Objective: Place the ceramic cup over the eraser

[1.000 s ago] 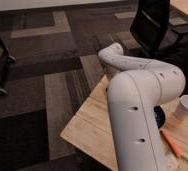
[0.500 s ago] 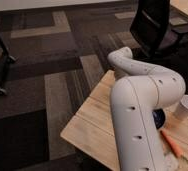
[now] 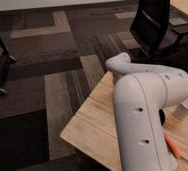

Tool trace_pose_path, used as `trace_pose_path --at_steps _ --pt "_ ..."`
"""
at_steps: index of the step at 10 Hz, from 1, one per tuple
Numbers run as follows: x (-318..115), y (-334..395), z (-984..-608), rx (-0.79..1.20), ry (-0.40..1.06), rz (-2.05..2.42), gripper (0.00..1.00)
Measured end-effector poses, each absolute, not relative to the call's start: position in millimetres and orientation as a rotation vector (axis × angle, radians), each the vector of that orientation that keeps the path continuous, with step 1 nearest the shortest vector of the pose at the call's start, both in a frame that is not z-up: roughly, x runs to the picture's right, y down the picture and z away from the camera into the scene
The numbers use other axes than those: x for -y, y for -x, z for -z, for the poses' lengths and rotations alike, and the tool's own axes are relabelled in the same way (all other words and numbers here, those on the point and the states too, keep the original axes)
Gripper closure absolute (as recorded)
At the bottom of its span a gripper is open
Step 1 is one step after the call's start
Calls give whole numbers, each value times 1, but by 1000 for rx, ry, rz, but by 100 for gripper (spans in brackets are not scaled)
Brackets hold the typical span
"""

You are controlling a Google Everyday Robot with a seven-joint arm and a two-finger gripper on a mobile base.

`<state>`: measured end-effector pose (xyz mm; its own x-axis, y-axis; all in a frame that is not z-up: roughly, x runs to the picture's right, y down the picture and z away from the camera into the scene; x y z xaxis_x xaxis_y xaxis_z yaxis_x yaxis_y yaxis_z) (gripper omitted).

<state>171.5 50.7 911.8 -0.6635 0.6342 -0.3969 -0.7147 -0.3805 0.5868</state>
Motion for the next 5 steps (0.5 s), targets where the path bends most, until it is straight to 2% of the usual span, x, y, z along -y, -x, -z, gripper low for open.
trace_pose_path --at_steps 3,5 --pt "-34 -104 -915 -829 222 -1972 100" --pt "-1 -82 -907 -730 232 -1977 100"
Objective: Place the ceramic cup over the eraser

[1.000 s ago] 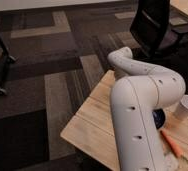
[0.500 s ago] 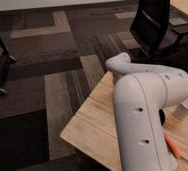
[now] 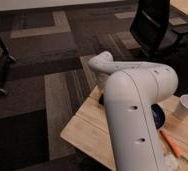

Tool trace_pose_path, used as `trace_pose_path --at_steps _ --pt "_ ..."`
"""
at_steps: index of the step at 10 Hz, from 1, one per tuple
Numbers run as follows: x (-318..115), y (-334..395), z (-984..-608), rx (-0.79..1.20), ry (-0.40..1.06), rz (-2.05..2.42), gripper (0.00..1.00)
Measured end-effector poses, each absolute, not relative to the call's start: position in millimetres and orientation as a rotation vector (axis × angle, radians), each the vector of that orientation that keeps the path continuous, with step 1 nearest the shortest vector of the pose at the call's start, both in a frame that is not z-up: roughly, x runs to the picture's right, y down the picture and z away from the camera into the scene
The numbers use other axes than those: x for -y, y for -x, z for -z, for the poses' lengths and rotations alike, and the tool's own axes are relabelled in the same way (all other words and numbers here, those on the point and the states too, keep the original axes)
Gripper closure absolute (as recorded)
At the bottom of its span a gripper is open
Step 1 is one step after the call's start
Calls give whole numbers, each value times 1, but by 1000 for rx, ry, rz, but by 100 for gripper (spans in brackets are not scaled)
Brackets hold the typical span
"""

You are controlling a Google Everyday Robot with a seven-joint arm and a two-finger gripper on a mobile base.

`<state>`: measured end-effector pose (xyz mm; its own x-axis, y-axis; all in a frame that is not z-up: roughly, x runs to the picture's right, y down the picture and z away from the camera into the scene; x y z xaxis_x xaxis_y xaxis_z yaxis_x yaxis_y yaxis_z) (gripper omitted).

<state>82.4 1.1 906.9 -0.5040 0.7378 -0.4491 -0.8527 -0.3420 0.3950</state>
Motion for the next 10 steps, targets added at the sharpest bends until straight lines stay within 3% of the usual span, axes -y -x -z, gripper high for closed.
trace_pose_path --at_steps 3,5,7,10 --pt "45 -108 -870 -671 156 -2110 100" --pt "46 -111 -868 -671 154 -2119 97" --pt "46 -111 -868 -672 153 -2119 65" --pt "46 -114 -867 -673 151 -2121 32"
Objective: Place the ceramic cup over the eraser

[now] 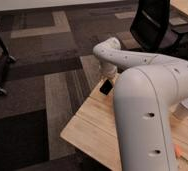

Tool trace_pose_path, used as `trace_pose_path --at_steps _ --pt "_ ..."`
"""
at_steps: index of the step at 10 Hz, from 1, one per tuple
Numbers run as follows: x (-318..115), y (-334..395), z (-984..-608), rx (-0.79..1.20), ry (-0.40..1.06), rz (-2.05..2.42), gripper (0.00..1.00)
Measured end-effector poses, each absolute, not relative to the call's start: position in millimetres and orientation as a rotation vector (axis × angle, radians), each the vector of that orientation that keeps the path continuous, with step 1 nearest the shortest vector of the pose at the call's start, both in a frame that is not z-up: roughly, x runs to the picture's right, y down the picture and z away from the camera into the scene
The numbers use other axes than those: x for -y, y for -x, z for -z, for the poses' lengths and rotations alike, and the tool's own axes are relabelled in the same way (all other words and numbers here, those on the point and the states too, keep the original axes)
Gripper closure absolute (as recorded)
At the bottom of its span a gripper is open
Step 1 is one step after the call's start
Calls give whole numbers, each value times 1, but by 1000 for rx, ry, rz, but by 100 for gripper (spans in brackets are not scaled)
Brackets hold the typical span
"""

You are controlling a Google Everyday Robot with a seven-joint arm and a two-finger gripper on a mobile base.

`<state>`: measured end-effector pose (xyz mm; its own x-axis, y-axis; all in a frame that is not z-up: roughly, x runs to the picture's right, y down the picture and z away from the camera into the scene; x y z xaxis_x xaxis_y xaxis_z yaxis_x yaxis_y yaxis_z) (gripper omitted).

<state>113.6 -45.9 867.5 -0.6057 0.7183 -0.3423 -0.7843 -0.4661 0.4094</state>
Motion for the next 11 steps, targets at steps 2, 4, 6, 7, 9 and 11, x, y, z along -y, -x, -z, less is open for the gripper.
trace_pose_path --at_steps 2,4,6,7,9,11 --pt "46 -113 -867 -673 151 -2121 20" --pt "46 -113 -868 -673 151 -2120 20" --pt "46 -113 -868 -672 151 -2120 20" --pt "46 -113 -868 -673 151 -2120 20" --pt "46 -113 -868 -673 151 -2120 20" --pt "46 -113 -868 -673 151 -2120 20"
